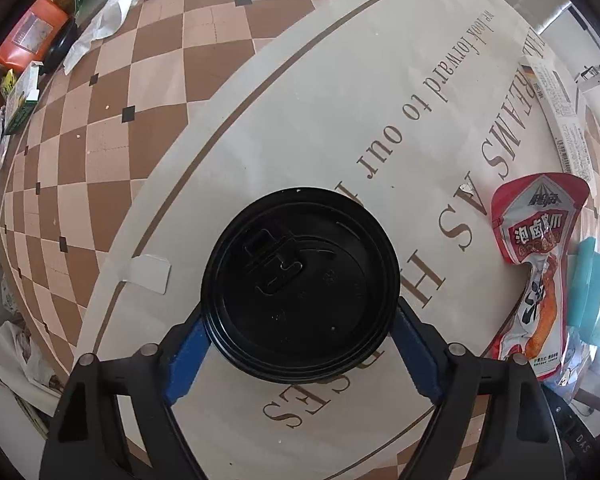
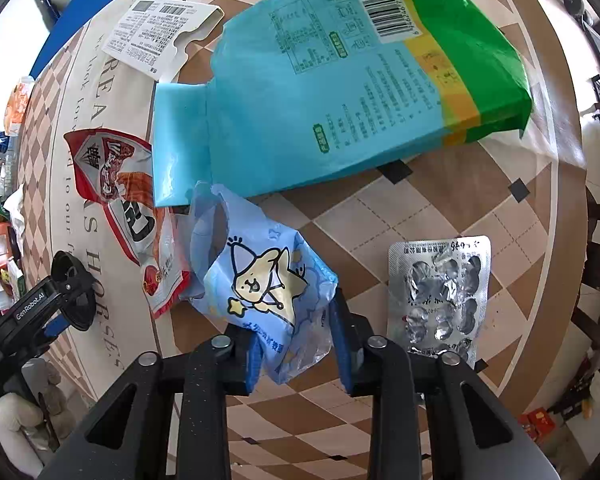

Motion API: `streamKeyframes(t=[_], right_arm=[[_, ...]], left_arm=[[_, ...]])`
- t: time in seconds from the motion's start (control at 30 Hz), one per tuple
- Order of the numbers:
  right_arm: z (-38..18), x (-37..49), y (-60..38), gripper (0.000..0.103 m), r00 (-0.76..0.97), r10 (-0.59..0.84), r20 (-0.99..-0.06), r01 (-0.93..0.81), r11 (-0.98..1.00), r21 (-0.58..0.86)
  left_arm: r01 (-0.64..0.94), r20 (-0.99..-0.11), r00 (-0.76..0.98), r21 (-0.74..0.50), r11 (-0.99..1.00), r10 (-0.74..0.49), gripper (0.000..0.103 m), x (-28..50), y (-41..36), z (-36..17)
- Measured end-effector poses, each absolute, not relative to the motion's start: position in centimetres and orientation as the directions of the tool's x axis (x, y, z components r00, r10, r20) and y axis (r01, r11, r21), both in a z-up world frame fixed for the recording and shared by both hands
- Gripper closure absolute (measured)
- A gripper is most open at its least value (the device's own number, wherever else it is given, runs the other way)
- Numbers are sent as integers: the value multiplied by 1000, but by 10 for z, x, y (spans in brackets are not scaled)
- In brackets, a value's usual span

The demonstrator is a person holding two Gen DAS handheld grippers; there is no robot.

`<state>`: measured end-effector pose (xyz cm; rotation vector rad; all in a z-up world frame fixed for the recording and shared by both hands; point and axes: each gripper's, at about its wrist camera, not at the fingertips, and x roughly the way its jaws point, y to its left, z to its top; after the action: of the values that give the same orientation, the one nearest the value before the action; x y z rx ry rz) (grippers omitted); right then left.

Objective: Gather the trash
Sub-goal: 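Grasp the black round lid with the left tool while the right tool grasps the blue snack bag, then carry the black lid and blue snack bag down over the bin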

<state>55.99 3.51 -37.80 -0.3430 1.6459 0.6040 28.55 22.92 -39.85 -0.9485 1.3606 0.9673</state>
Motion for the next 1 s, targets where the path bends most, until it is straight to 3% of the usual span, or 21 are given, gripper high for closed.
streamKeyframes(t=[0.17, 0.37, 0.57, 1.0], right_arm=[[-369, 540, 25, 85, -153, 126, -980, -563, 804, 191], [-352, 513, 8, 87, -122, 159, -980, -584, 787, 200], [-330, 479, -25, 90, -66, 196, -978, -603, 773, 196], [-275, 323, -137, 91, -7, 321, -947, -655, 714, 247]], left_arm=[[-928, -998, -14, 39, 372, 68, 19, 278, 200, -377], [-894, -984, -5, 83, 440, 177, 19, 267, 141, -347], [-875, -972, 69, 49, 482, 224, 19, 237, 69, -317], [-854, -935, 156, 35, 519, 320, 19, 114, -31, -293]])
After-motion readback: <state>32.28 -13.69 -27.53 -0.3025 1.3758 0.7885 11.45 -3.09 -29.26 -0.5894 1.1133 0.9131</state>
